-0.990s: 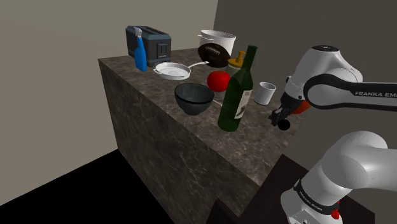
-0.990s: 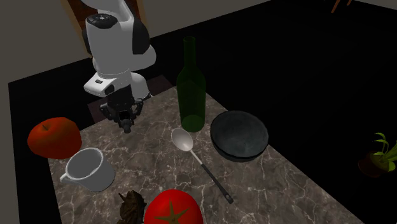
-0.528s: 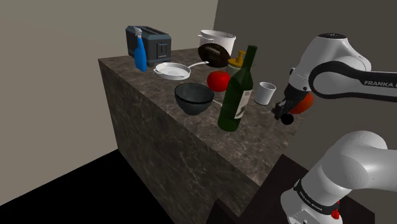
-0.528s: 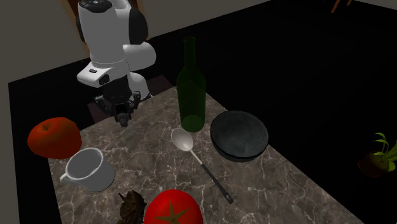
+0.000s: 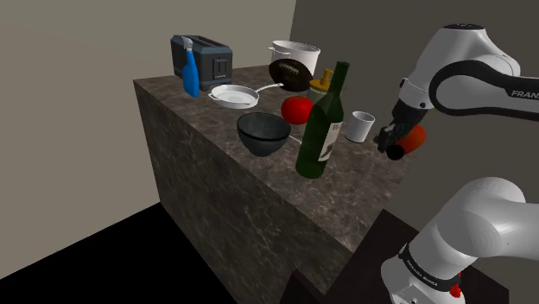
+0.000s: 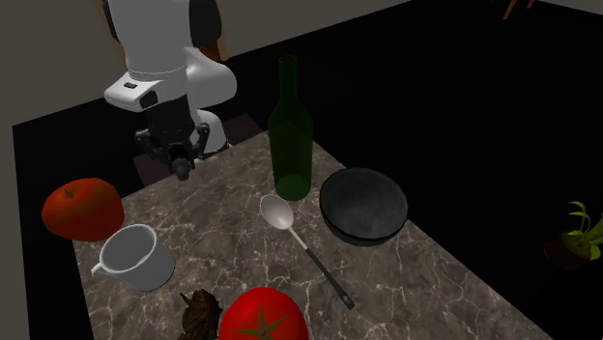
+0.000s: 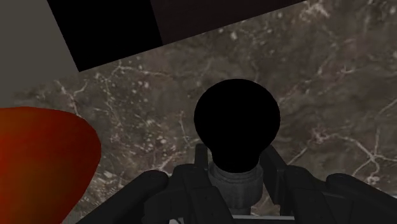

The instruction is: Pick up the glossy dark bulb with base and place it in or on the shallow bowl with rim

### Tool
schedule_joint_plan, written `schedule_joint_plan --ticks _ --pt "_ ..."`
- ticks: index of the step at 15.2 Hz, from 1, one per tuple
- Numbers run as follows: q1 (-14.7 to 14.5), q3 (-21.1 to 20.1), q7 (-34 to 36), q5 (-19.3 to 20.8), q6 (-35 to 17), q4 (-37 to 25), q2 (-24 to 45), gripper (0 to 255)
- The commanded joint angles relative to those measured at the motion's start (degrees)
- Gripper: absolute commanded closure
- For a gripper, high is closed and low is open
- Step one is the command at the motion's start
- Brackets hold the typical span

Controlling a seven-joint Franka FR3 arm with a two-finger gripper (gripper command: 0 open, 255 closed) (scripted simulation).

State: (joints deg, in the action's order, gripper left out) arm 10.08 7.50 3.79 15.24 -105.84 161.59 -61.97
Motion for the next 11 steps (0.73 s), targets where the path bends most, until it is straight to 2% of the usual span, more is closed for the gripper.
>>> schedule_joint_plan --ticks 1,11 --pt "-0.1 -0.2 -0.3 -0.3 1.7 -1.7 0.0 255" --pt "-0.6 -1.2 -1.2 -1.5 8.4 -9.9 1.5 255"
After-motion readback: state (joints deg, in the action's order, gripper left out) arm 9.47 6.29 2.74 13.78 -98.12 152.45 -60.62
